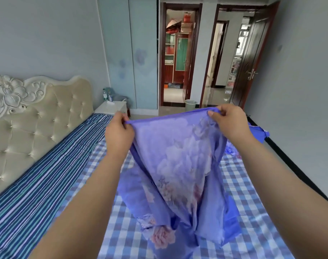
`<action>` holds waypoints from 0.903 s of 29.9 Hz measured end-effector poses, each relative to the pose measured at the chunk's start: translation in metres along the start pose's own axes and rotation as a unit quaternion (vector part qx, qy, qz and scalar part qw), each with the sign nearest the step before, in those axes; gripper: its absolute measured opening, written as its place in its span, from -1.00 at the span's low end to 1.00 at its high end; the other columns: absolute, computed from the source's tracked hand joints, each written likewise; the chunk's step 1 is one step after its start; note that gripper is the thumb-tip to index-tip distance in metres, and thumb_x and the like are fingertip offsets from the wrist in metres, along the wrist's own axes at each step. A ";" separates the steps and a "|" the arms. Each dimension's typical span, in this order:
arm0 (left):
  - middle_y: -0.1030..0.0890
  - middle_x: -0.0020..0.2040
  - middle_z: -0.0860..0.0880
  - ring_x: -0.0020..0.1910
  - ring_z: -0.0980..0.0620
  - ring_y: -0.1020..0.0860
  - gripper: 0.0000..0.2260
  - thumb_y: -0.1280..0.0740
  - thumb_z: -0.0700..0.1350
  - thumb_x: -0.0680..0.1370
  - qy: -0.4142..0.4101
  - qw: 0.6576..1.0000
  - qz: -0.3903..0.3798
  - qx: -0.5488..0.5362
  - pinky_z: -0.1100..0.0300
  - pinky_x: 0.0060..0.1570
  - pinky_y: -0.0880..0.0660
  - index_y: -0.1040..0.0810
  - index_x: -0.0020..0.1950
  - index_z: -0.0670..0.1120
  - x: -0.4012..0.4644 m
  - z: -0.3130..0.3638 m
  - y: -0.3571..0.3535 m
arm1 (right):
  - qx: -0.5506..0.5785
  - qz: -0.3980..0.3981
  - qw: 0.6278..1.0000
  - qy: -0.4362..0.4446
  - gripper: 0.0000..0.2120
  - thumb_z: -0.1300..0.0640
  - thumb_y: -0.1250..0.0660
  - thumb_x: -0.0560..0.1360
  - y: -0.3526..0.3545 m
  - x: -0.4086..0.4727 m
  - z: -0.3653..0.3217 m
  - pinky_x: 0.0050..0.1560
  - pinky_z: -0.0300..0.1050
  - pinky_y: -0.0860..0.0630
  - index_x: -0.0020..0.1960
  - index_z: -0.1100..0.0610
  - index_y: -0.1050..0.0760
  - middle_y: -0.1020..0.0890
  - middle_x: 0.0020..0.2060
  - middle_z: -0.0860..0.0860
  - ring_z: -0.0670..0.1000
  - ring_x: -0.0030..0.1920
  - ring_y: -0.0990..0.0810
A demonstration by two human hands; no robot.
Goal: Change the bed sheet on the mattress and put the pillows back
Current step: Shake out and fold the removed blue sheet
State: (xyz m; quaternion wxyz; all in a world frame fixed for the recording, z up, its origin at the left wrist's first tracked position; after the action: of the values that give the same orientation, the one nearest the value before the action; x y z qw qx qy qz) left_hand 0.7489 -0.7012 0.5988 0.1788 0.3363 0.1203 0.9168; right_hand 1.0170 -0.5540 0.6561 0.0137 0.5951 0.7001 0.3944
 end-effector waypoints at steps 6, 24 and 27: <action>-0.57 -0.08 -0.05 -0.09 0.10 -0.46 -0.74 -0.11 -0.22 0.44 -0.289 0.915 -0.279 0.025 0.32 -0.08 -0.33 -0.49 0.02 -0.02 -0.036 0.022 -0.030 | 0.042 0.077 0.991 -0.099 -0.73 0.11 -0.31 0.52 0.016 0.022 0.051 -0.20 -0.02 -0.44 -0.16 0.34 -0.51 -0.50 -0.33 0.14 0.07 -0.28 -0.42; -0.60 -0.20 -0.08 -0.21 -0.12 -0.54 -0.65 0.03 0.24 0.60 -0.269 0.912 -0.279 0.132 0.10 -0.16 -0.37 -0.33 0.00 0.00 -0.144 -0.059 -0.093 | 0.025 0.025 0.999 -0.008 -0.87 0.23 -0.27 0.53 -0.007 0.041 0.016 -0.32 -0.22 -0.40 -0.19 0.15 -0.50 -0.48 -0.41 -0.03 0.01 -0.29 -0.45; -0.54 -0.32 -0.03 -0.23 0.00 -0.42 -0.74 -0.17 0.06 0.57 -0.326 0.887 -0.307 0.110 0.16 -0.20 -0.29 -0.40 -0.25 -0.04 -0.155 -0.049 -0.104 | 0.033 0.025 0.999 -0.001 -0.87 0.23 -0.27 0.54 -0.008 0.044 0.014 -0.20 -0.16 -0.45 -0.17 0.18 -0.53 -0.51 -0.37 0.02 -0.02 -0.31 -0.46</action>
State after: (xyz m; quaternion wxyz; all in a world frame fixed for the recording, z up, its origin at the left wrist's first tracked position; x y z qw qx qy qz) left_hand 0.8524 -0.6753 0.4377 0.4427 0.5795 0.2523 0.6360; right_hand 1.0047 -0.5092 0.6617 -0.0149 0.6126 0.6980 0.3705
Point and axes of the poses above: each hand's wrist, its own x-axis towards the middle knuckle, its own y-axis out of the back of the hand, z = x × y, the point moved 4 cm from there along x, towards the middle knuckle
